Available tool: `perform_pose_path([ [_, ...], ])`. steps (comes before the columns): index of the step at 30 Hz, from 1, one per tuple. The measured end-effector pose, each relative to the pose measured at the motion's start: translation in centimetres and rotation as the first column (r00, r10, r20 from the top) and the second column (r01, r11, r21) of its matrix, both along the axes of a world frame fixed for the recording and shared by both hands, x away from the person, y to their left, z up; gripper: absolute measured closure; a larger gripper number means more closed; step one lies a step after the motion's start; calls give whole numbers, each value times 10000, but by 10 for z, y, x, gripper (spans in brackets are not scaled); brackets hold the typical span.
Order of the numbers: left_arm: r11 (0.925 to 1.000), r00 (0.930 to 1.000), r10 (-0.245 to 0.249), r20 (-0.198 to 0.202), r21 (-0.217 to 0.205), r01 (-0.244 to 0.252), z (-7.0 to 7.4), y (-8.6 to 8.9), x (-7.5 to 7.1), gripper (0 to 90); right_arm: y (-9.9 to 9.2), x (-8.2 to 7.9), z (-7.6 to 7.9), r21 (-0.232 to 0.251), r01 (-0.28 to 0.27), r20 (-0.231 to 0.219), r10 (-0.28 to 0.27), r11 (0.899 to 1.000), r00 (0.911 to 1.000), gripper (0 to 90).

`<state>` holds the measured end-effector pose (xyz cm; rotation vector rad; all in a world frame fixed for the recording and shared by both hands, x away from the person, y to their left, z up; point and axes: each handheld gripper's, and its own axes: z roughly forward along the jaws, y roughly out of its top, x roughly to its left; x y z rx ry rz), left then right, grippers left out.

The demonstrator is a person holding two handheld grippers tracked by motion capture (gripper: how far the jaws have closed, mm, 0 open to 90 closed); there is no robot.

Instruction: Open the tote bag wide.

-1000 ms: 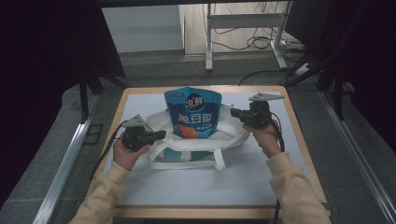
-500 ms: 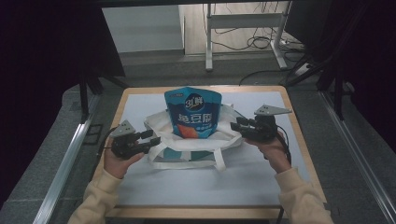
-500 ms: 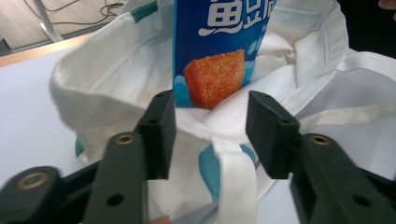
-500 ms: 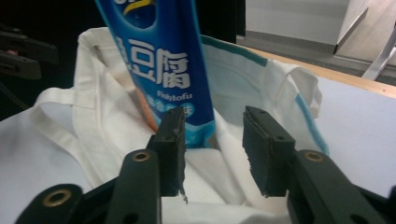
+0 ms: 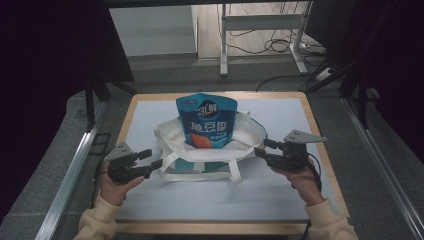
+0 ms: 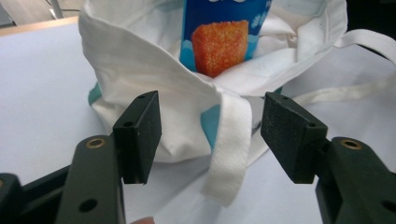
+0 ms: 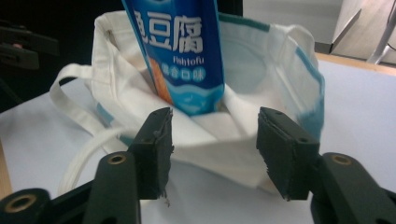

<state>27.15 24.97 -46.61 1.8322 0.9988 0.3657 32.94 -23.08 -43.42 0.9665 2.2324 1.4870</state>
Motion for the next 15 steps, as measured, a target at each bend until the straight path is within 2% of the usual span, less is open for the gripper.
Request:
perform_pose_path([
  [4,9998,9999,108,-42,143,-107,-6,3,-4,350,-10,-10,-6,-45,159,-59,-159,9999,9999,417],
  [5,9994,9998,171,-70,289,-169,-9,4,-4,341,-12,-11,-8,-86,203,-79,-203,9998,9998,414],
  [6,9986,9996,269,-58,453,-266,-12,4,-5,332,-14,-12,-11,-142,223,-144,-226,9996,9996,411],
  [8,9986,9995,248,-207,477,-237,-17,5,-5,328,-18,-15,-18,-296,314,-286,-322,9991,9991,404],
  [11,9967,9990,356,-282,743,-335,-22,5,-5,322,-23,-16,-27,-521,392,-437,-415,9979,9982,395],
  [15,9972,9992,298,-274,695,-278,-22,3,-4,321,-24,-13,-34,-590,429,-527,-460,9973,9976,388],
])
